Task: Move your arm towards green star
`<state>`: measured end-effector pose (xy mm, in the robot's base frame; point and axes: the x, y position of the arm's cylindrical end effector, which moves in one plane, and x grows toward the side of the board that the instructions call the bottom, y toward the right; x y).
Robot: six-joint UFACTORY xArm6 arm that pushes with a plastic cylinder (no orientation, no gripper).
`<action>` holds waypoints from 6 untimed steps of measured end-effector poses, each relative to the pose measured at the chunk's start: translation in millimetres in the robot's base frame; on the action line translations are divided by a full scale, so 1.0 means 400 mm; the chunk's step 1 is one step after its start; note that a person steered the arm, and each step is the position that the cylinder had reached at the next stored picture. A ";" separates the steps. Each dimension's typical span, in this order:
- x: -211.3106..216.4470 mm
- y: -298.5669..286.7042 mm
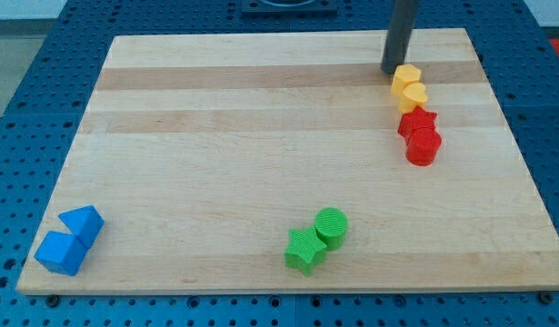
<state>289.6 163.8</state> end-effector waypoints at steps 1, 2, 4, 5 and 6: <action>0.041 0.022; 0.052 0.023; 0.080 -0.145; 0.207 -0.350; 0.371 -0.534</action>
<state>437.9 -49.8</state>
